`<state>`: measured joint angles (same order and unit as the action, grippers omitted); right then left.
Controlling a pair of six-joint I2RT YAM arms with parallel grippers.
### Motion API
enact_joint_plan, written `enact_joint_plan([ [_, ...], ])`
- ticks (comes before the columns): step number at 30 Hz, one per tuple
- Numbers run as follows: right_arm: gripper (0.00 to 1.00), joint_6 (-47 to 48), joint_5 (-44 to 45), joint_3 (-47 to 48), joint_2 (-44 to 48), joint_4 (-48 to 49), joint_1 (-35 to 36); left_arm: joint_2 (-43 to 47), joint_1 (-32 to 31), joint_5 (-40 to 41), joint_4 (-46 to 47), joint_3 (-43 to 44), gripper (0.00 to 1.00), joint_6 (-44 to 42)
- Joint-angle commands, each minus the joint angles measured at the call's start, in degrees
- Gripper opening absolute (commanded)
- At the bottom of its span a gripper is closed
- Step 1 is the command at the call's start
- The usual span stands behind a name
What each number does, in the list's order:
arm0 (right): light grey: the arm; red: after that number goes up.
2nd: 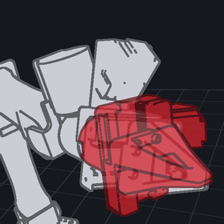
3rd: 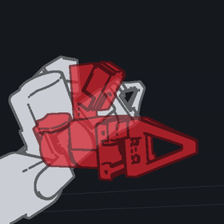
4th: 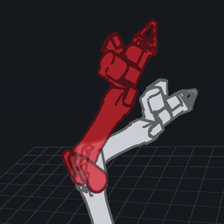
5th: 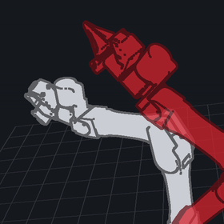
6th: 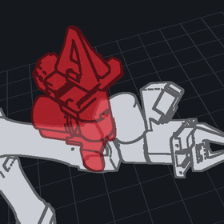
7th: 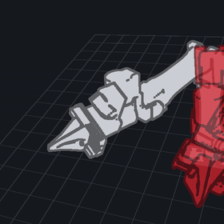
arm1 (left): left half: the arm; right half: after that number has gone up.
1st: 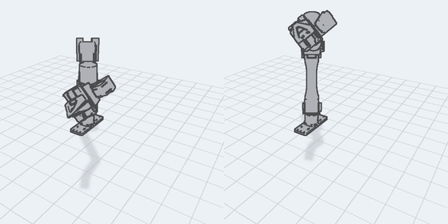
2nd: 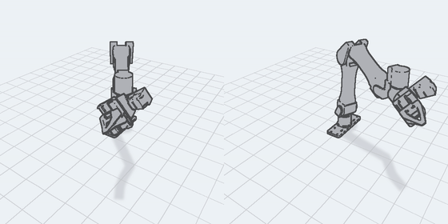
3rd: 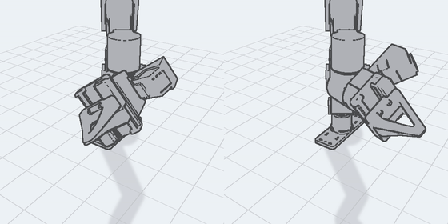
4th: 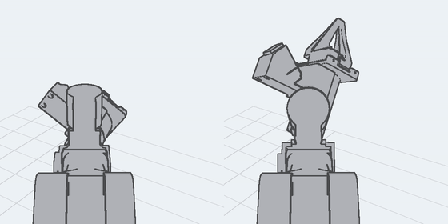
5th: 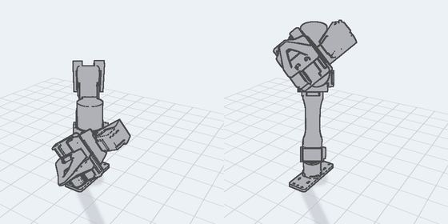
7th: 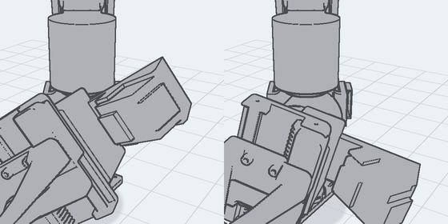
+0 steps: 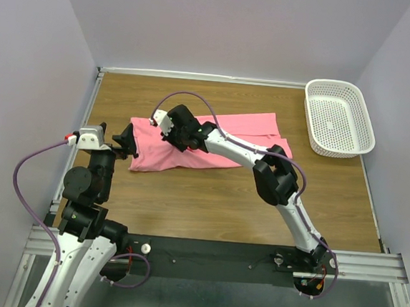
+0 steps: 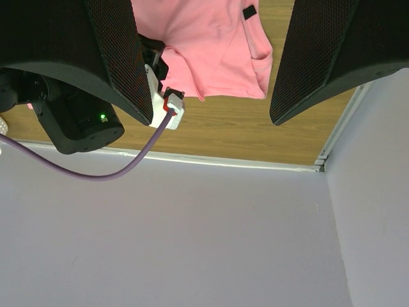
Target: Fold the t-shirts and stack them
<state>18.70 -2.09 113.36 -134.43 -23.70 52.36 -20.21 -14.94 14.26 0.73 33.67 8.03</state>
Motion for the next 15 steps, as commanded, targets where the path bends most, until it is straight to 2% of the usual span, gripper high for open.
enact_joint_plan([
  [1,0.11,-1.0,-1.8,1.2,1.0,0.5,-0.5,-0.2,0.3,-1.3,0.9,-0.1,0.82,0.2],
  [8,0.14,-1.2,-3.4,0.9,0.1,0.3,-0.5,0.0,0.3,-1.3,0.9,-0.2,0.82,0.2],
  [9,0.18,-1.2,-3.6,0.8,0.0,0.2,-0.6,0.1,0.3,-1.3,0.9,-0.2,0.82,0.2],
  [15,0.19,-1.3,-4.0,0.8,-0.9,0.1,-0.5,0.1,0.3,-1.3,0.9,-0.1,0.82,0.1],
])
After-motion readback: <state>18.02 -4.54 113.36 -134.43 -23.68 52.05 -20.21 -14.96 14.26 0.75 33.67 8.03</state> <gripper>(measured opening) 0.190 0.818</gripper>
